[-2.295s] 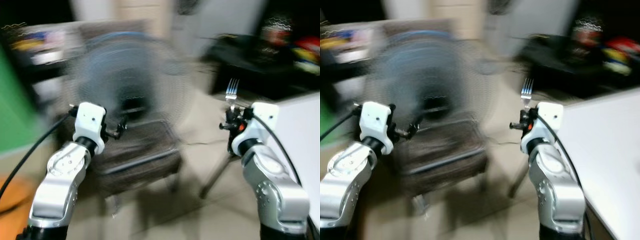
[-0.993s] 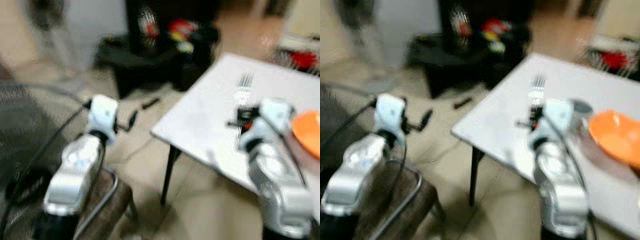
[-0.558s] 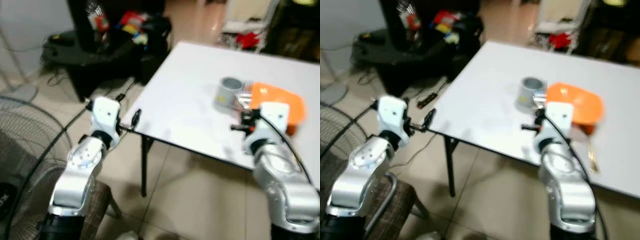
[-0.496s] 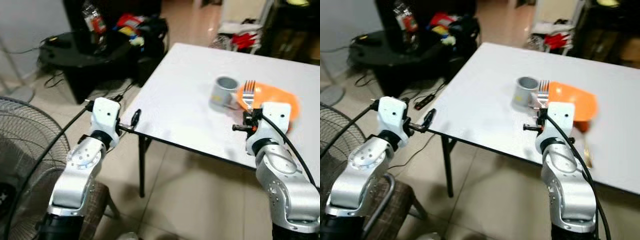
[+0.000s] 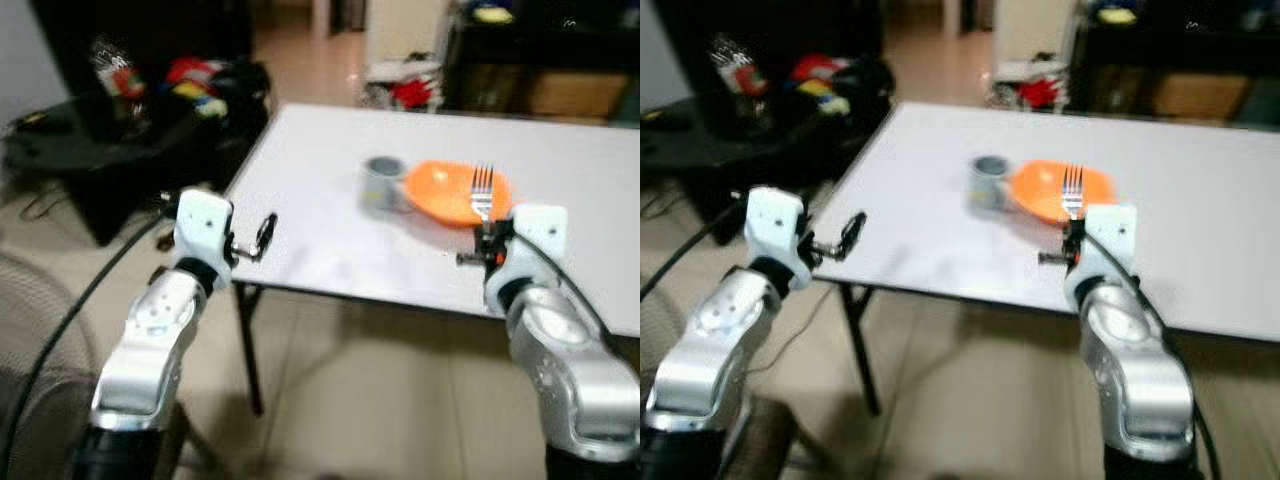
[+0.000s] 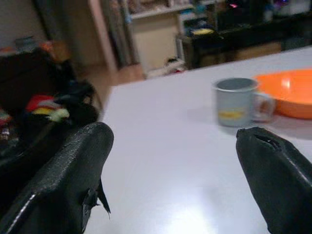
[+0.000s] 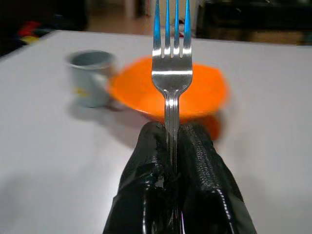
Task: Setting the table
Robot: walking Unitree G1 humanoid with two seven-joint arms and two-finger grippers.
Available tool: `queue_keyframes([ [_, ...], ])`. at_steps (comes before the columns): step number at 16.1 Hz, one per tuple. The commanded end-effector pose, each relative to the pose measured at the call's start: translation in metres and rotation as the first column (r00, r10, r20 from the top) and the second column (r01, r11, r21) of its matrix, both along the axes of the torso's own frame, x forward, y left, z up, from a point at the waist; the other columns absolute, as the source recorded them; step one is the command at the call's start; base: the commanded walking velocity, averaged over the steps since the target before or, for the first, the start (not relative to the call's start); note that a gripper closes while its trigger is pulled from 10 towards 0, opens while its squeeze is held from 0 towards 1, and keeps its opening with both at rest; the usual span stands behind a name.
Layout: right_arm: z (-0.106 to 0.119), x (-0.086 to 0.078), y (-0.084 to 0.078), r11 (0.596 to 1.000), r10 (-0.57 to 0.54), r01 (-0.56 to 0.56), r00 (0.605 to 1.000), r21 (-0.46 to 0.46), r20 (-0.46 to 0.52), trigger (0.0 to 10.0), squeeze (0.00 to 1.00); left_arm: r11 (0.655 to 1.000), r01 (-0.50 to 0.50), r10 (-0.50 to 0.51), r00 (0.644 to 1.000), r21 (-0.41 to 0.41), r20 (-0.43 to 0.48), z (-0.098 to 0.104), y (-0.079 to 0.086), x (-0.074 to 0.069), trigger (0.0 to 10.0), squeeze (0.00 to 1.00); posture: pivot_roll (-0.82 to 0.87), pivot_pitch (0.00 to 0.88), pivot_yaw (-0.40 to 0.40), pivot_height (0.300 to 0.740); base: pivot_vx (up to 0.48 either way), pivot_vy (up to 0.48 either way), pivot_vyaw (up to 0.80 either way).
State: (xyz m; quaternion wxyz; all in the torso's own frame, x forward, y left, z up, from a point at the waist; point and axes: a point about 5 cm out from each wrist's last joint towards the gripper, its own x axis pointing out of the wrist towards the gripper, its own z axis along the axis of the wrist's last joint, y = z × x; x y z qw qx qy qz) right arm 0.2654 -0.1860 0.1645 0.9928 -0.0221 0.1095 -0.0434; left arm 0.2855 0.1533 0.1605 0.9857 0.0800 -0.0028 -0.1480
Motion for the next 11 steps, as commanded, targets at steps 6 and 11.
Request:
queue_keyframes([
  [6,0.0041,0.0090,0.0028,0.999,0.039,-0.039,0.999,-0.005,0.003,10.0,0.00,1.000,-0.012,0.012,1.000,0.005,0.016,0.0031,0.0038,0.0000,10.0,0.00,0.11,0.000,0.012,0.740,0.316,0.000,0.00],
  [11,0.0023,0.0098,0.0010,0.999,0.045,-0.045,0.999,-0.012,-0.010,10.0,0.00,1.000,-0.019,0.019,1.000,0.003,0.016,0.0029,0.0045,0.0001,10.0,0.00,0.11,0.000,0.012,0.740,0.316,0.000,0.00],
])
